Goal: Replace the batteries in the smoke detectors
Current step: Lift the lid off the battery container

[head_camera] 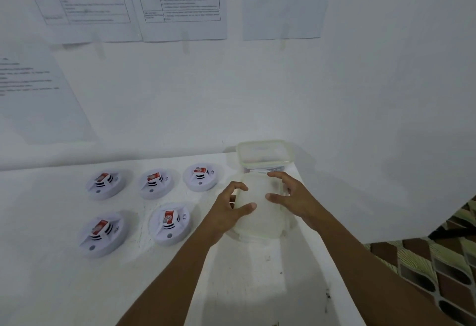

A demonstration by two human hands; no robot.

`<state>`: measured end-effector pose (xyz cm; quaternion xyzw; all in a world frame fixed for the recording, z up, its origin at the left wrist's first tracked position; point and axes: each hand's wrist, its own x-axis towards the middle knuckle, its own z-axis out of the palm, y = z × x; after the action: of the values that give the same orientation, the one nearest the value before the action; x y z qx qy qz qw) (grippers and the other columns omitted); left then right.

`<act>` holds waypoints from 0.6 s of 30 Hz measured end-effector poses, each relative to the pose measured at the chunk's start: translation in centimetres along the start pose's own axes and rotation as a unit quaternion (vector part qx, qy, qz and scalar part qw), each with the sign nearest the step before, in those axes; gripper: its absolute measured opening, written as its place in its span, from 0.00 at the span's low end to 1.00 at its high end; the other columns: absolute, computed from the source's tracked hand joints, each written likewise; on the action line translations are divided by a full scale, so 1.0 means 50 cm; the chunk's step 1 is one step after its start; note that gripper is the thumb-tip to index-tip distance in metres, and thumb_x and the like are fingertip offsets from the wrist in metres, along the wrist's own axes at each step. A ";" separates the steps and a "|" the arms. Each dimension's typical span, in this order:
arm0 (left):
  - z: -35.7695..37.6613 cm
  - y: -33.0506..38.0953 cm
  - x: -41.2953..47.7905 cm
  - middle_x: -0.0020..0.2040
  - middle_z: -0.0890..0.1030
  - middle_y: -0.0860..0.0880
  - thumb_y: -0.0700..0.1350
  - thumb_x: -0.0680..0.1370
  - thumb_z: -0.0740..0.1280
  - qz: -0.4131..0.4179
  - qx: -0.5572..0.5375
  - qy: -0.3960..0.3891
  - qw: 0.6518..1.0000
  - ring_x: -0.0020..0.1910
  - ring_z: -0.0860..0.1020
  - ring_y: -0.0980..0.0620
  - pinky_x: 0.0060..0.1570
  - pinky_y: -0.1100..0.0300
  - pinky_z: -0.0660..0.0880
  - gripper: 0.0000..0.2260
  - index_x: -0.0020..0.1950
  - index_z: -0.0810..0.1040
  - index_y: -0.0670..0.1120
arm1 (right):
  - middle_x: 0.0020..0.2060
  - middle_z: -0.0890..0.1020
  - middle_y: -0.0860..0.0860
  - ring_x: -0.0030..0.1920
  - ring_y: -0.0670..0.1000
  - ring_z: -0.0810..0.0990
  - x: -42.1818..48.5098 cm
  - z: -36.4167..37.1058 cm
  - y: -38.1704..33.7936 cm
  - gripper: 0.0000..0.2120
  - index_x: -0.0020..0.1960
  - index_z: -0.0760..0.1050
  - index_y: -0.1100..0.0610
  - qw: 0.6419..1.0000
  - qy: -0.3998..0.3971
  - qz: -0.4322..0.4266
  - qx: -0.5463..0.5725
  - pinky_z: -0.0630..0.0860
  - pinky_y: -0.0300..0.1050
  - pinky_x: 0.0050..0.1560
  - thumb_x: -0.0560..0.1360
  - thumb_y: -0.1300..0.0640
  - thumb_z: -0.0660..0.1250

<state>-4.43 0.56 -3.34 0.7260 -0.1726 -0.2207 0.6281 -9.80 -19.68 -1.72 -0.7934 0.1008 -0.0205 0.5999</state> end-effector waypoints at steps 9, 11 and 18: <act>-0.009 0.006 0.008 0.41 0.76 0.45 0.50 0.71 0.76 0.039 0.043 0.004 0.998 0.41 0.72 0.49 0.43 0.50 0.74 0.16 0.51 0.71 0.50 | 0.65 0.74 0.46 0.66 0.52 0.70 0.014 -0.022 -0.001 0.22 0.61 0.75 0.39 0.996 -0.035 0.019 -0.076 0.71 0.49 0.65 0.69 0.46 0.77; -0.014 0.002 0.010 0.46 0.76 0.45 0.56 0.70 0.75 0.036 0.092 0.026 0.995 0.44 0.74 0.51 0.49 0.51 0.76 0.17 0.54 0.73 0.56 | 0.62 0.75 0.45 0.63 0.51 0.72 0.005 -0.025 -0.001 0.22 0.60 0.74 0.37 0.996 -0.029 0.028 -0.084 0.73 0.49 0.63 0.68 0.44 0.77; -0.044 -0.024 -0.028 0.61 0.72 0.53 0.58 0.72 0.73 0.027 0.150 0.125 0.980 0.55 0.75 0.52 0.50 0.58 0.77 0.28 0.69 0.66 0.58 | 0.46 0.78 0.47 0.45 0.47 0.78 -0.046 0.005 0.022 0.24 0.57 0.71 0.41 0.977 0.137 -0.001 -0.161 0.77 0.42 0.46 0.65 0.36 0.75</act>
<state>-4.44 3.32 -4.12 0.8291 -0.1434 -0.0825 0.5340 -12.16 -19.29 -2.66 -0.8694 0.1832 -0.1130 0.4447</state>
